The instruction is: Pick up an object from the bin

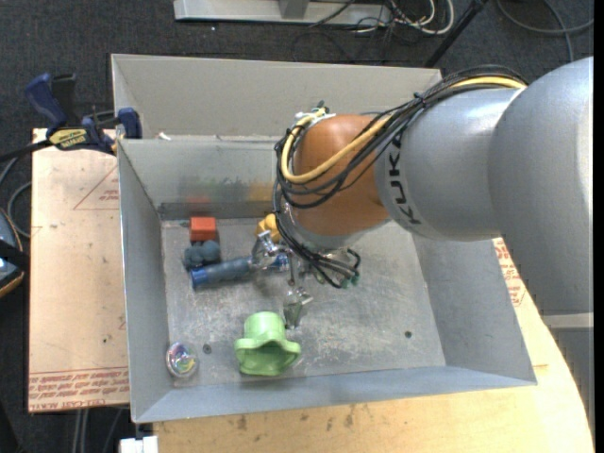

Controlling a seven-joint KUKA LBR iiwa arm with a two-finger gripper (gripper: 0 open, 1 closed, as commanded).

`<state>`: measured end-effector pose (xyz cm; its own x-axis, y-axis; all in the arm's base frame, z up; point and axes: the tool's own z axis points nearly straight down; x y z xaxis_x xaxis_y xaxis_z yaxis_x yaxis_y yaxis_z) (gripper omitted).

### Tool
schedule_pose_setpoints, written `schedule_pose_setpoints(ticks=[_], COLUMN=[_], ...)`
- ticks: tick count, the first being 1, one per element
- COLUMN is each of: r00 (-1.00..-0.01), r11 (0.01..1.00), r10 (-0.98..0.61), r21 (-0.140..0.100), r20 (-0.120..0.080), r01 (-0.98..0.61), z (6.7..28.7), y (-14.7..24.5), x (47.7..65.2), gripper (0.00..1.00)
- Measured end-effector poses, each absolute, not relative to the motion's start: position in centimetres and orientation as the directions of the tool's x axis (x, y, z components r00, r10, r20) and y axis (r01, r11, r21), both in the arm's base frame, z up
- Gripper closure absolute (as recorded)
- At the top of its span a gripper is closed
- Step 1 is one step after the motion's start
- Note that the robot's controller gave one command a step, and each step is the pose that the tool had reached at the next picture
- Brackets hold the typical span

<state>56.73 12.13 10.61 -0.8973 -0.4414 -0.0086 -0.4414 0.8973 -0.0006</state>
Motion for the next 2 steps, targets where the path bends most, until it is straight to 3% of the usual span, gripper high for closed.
schedule_pose_setpoints(ticks=[1,2], r00=[-0.924,-0.920], r11=[0.924,0.920], r10=[-0.382,-0.392], r21=[0.004,0.005], r20=[0.004,0.009], r01=[-0.382,-0.392], z=[10.8,9.0], y=[9.9,9.1], x=[65.6,65.3], gripper=[0.00,0.00])
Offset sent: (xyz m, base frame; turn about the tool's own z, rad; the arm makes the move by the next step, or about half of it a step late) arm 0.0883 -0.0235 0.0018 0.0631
